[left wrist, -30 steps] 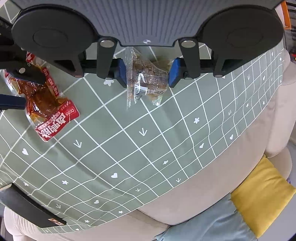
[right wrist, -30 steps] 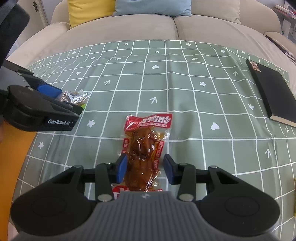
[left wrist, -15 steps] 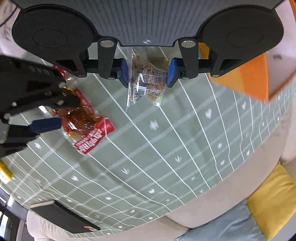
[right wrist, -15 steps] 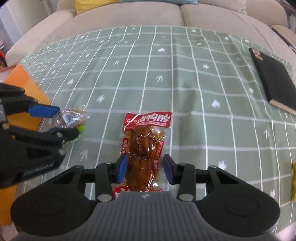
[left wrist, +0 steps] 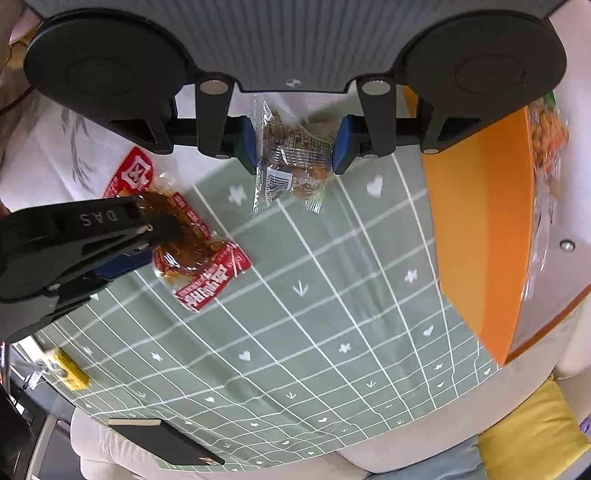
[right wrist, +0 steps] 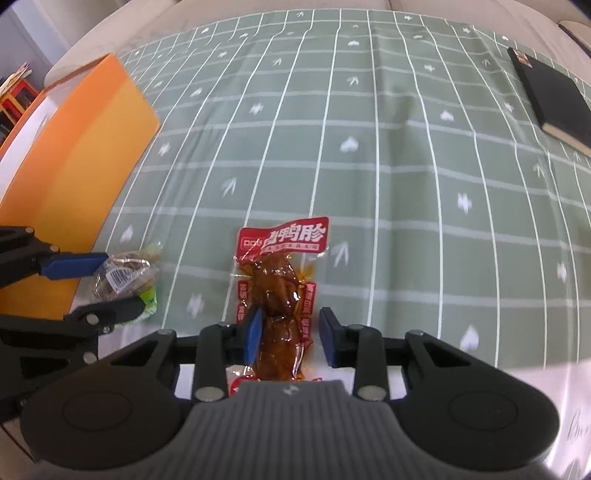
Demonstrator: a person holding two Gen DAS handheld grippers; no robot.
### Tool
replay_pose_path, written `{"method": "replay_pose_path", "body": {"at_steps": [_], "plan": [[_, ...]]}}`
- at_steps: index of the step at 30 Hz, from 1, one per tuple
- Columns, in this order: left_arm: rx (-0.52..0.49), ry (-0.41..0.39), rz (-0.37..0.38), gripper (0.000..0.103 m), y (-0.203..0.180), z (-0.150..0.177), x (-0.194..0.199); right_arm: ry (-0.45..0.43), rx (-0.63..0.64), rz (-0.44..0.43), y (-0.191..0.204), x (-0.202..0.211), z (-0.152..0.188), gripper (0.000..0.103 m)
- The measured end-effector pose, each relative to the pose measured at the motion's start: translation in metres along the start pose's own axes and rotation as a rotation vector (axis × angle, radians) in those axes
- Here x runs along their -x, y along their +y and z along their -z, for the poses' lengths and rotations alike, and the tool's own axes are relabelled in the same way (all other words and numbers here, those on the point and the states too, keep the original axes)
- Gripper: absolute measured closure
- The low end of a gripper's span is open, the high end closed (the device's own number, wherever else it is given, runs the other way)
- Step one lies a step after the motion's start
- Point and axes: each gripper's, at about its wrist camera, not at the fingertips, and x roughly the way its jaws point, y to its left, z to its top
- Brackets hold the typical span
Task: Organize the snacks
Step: 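Lift the silver packet with the left tool while the right tool lifts the red packet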
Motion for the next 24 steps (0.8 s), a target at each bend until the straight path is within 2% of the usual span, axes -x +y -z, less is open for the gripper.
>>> {"method": "replay_pose_path", "body": {"at_steps": [4,9,11,13,14,20,24], "plan": [[0.023,-0.022,0.007,0.056,-0.002,0.018,0.007,0.007,0.017,0.002,0.007,0.007,0.021,0.071],[-0.008,-0.070,0.008,0.054,-0.004,0.031,0.010,-0.011,0.069,0.033,0.015,0.011,0.032,0.068],[0.001,-0.088,0.016,0.052,-0.002,0.034,0.010,-0.031,0.084,0.048,0.017,0.016,0.034,0.062],[0.007,-0.105,0.021,0.047,0.000,0.037,0.010,-0.056,0.075,0.044,0.016,0.023,0.036,0.041],[0.005,-0.109,0.020,0.043,0.001,0.038,0.009,-0.066,0.064,0.044,0.015,0.026,0.039,0.038],[-0.014,-0.133,0.036,0.034,-0.001,0.040,0.006,-0.086,0.048,0.064,0.014,0.030,0.052,0.038],[-0.017,-0.087,0.023,0.030,-0.002,0.038,0.001,-0.088,0.043,0.061,0.016,0.027,0.056,0.032]]}}
